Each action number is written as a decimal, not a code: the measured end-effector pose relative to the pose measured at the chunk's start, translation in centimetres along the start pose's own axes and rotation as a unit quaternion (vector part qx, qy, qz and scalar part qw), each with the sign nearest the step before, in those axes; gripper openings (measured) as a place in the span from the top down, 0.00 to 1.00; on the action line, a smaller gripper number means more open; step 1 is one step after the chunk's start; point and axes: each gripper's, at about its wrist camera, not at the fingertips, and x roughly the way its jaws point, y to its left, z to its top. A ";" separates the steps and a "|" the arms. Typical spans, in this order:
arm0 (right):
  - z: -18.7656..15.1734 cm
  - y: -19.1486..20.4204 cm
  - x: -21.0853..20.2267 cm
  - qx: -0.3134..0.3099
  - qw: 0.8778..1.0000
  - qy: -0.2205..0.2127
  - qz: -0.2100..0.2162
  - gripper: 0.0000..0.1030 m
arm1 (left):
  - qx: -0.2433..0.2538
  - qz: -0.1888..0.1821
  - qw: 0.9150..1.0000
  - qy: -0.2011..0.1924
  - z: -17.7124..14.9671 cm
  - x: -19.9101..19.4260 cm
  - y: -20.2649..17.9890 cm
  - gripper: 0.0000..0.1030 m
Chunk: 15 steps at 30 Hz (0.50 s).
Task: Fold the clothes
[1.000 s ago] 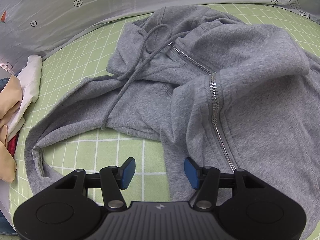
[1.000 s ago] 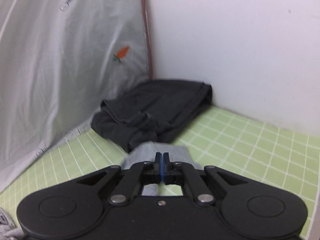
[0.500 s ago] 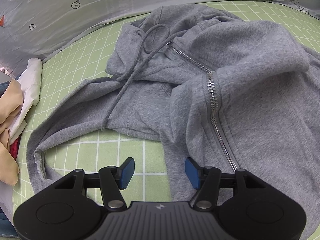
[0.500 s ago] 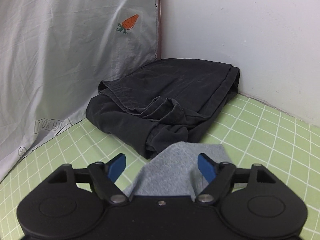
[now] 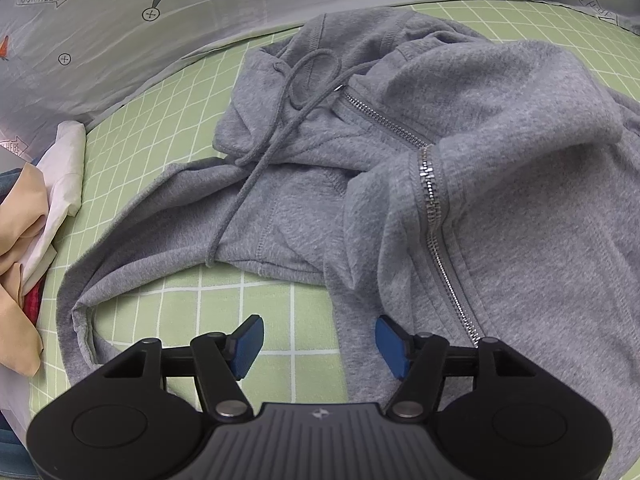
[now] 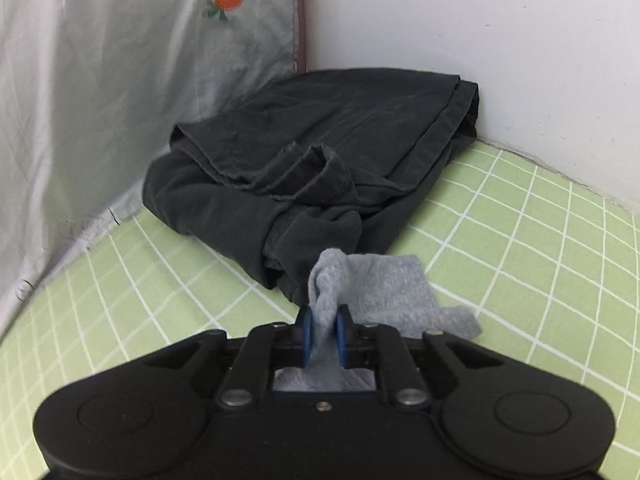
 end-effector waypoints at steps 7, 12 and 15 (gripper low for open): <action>-1.7 -5.1 -9.5 0.026 0.992 -0.107 0.053 0.88 | -0.005 0.000 1.000 -0.002 -0.2 -0.1 0.0 0.39; -6.0 -9.8 -7.9 0.070 0.997 0.007 -0.026 0.65 | 0.009 0.005 1.000 -0.004 -0.2 -0.3 -0.3 0.39; -7.0 -10.4 -8.4 0.085 0.995 0.012 -0.042 0.53 | 0.009 0.005 1.000 -0.002 -0.3 -0.4 -0.3 0.39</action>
